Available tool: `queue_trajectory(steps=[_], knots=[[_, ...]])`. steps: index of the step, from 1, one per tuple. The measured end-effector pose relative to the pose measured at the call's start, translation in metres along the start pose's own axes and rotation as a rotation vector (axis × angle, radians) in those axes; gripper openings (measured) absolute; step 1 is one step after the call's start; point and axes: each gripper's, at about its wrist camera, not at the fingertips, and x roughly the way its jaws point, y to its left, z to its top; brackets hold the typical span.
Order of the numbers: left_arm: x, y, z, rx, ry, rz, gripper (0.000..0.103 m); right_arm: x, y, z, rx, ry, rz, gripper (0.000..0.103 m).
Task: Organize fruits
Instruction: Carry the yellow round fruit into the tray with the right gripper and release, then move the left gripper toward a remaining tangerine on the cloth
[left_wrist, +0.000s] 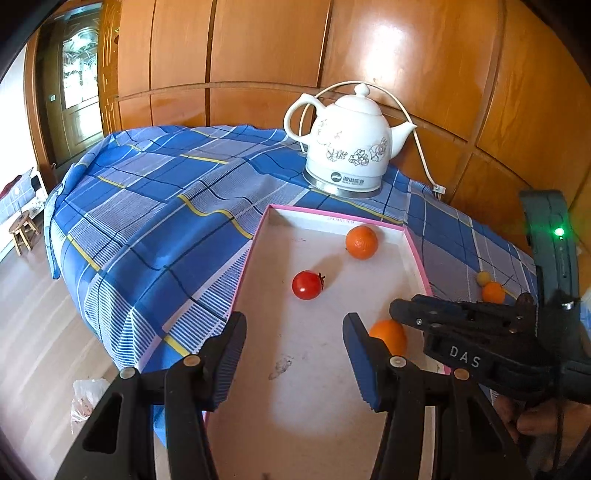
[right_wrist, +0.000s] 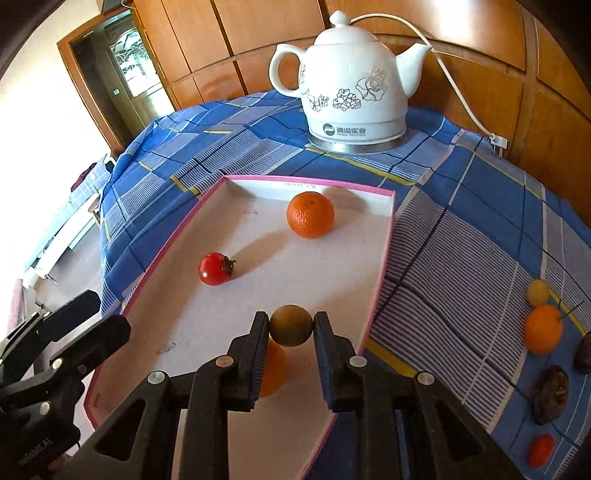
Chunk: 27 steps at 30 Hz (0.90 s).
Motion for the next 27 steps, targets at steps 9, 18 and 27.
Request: queue_trajectory(steps=[9,18,27], knots=[[-0.005,-0.007,-0.003,0.015,-0.007,-0.010,0.055,-0.019,-0.005,-0.009,0.049,-0.039,0.015,0.027],[-0.012,-0.019,-0.007,0.050,-0.014,-0.041,0.055,-0.053,-0.017,-0.020,0.069,-0.096,-0.012,0.027],[-0.016,-0.031,-0.008,0.088,-0.019,-0.081,0.055,-0.098,-0.066,-0.044,0.108,-0.119,-0.089,0.027]])
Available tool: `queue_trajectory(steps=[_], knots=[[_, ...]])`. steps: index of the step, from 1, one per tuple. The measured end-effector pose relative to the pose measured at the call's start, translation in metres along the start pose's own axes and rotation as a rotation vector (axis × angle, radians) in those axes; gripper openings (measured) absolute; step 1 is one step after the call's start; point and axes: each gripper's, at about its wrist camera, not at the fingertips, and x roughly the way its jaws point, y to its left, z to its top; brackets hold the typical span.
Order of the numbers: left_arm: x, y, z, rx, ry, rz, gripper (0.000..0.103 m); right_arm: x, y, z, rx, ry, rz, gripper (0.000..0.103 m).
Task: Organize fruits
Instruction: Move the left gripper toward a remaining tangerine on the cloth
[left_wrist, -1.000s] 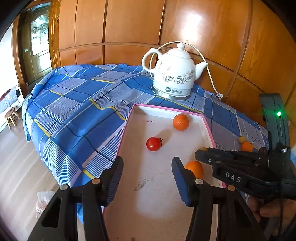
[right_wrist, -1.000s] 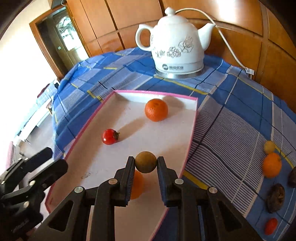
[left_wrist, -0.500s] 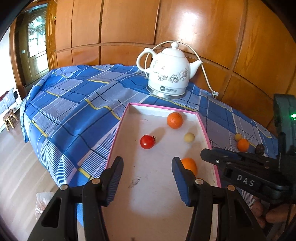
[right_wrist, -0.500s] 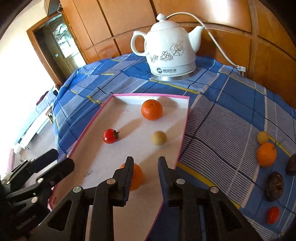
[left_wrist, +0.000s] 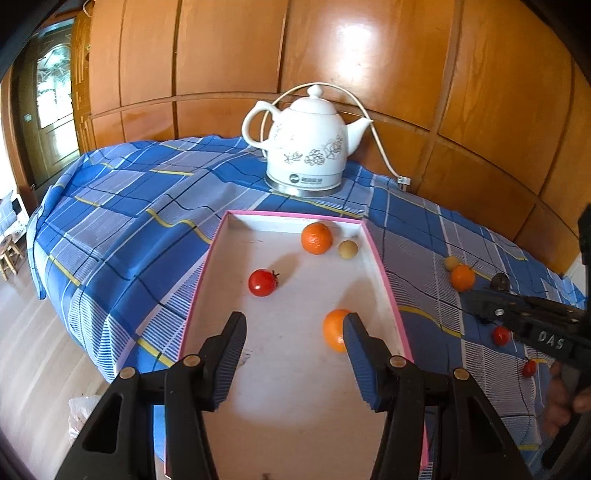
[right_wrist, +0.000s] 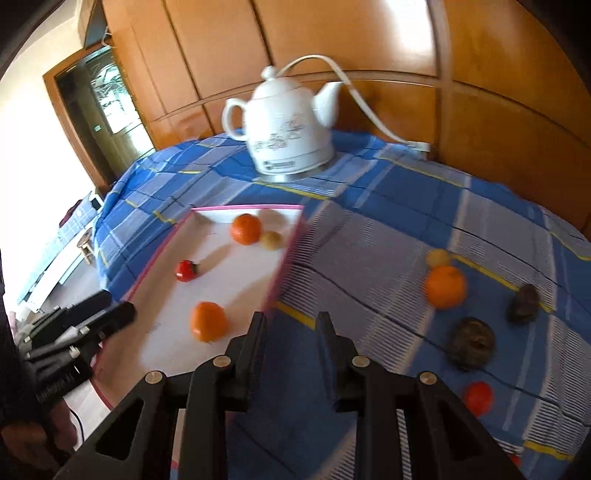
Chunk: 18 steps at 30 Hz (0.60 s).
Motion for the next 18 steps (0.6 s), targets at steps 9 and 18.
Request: queue_trajectory(steps=[9,18], knots=[[-0.001,-0.027,0.010,0.082,0.007,-0.065,0.059,-0.047,-0.099,-0.012,0.132,-0.009,-0.155,0.027],[0.014,-0.074,0.032,0.167,0.075,-0.158,0.058,-0.082,-0.167,-0.016,0.197,-0.033,-0.275,0.027]])
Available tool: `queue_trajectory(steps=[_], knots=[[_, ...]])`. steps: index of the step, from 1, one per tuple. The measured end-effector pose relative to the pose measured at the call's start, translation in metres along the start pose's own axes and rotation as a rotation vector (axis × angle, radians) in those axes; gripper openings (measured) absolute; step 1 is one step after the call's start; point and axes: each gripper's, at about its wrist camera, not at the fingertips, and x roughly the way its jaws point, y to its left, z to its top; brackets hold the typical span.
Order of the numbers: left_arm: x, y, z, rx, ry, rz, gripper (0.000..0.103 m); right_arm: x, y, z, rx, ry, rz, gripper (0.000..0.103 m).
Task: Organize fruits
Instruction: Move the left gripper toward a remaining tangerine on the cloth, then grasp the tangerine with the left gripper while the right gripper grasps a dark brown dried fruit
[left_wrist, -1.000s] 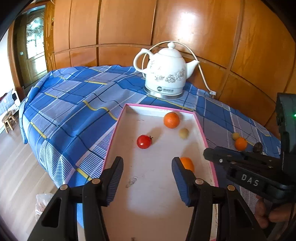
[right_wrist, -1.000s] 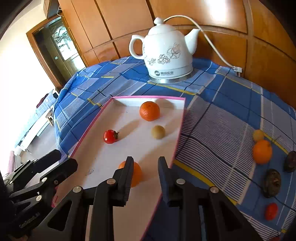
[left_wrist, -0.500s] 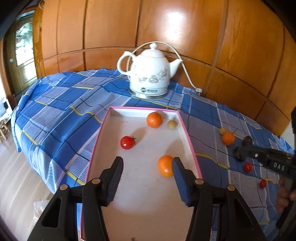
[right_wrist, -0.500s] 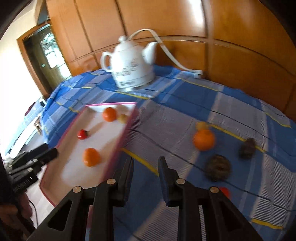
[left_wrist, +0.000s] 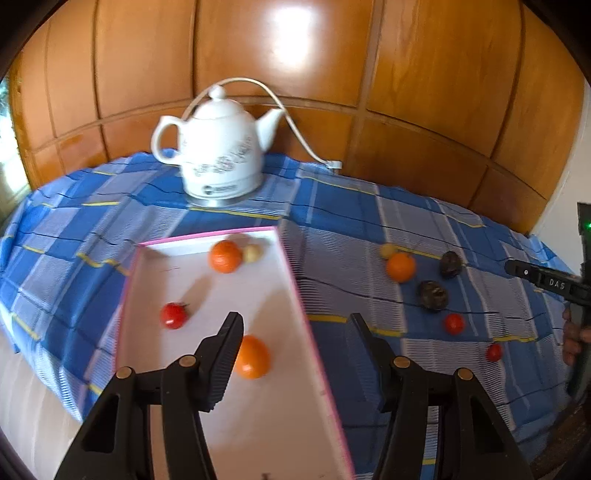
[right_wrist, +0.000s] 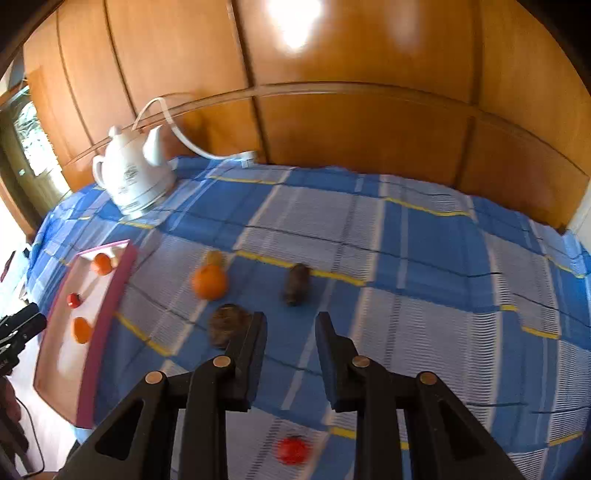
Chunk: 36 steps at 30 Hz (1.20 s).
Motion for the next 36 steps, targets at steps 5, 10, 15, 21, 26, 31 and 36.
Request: queue_trajectory(steps=[5,10,15,21,26,31,36], knots=[[0.019,-0.015,0.015,-0.016,0.073,-0.116,0.055,0.000,-0.026,0.002,0.006,-0.001,-0.043,0.027],[0.045,-0.031,0.036,-0.060,0.151,-0.235,0.048,0.006,-0.051,0.001,0.050,0.007,-0.055,0.027],[0.073,-0.050,0.054,-0.075,0.195,-0.269,0.045,0.012,-0.061,-0.003,0.085,0.022,-0.030,0.027],[0.107,-0.083,0.062,-0.005,0.235,-0.298,0.043,0.013,-0.059,-0.002,0.114,0.030,0.030,0.027],[0.137,-0.111,0.064,0.044,0.254,-0.264,0.045,0.013,-0.055,0.000,0.123,0.027,0.067,0.027],[0.159,-0.122,0.063,0.051,0.284,-0.241,0.049,0.014,-0.053,0.001,0.127,0.032,0.083,0.027],[0.179,-0.126,0.064,0.034,0.308,-0.216,0.050,0.014,-0.053,0.001,0.136,0.037,0.092,0.028]])
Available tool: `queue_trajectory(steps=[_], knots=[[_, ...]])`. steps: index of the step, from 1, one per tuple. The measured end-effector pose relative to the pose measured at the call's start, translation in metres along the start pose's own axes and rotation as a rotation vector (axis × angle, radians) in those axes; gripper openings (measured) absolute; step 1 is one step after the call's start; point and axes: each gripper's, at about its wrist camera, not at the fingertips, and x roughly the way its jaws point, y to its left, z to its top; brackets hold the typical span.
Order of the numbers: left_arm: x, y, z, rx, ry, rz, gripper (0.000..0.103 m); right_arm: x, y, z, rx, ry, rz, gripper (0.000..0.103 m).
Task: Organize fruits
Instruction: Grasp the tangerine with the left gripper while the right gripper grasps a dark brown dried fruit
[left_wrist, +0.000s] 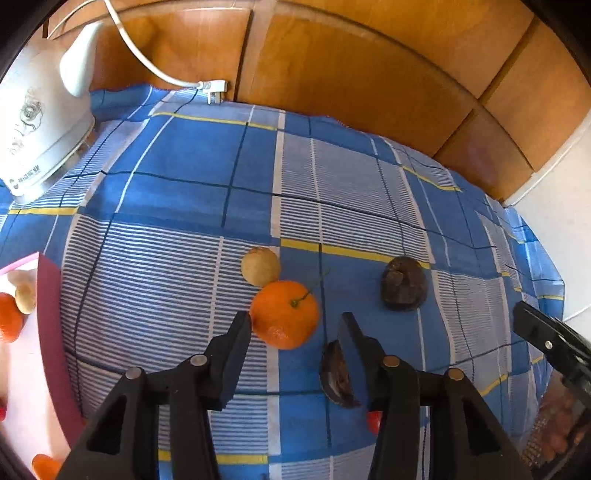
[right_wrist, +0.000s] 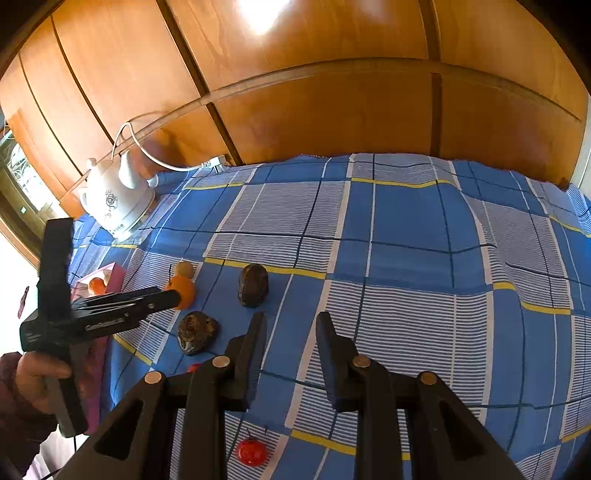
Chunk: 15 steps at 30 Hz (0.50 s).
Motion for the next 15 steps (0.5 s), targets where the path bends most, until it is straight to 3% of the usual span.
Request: queue_trajectory(steps=[2,4,7,15], knots=[[0.006,0.000,0.003,0.001,0.000,0.018,0.050,-0.001,0.000,0.000,0.005,0.000,0.005,0.028],[0.015,0.003,0.006,-0.006,0.006,0.030,0.043,0.000,-0.001,0.000,0.009,-0.001,0.005,0.028],[0.017,0.009,0.005,-0.031,-0.010,0.004,0.041,0.001,-0.001,0.000,0.011,0.002,0.000,0.028],[-0.042,0.000,-0.042,0.034,-0.138,0.004,0.040,0.002,0.003,-0.002,-0.011,0.003,-0.005,0.028]])
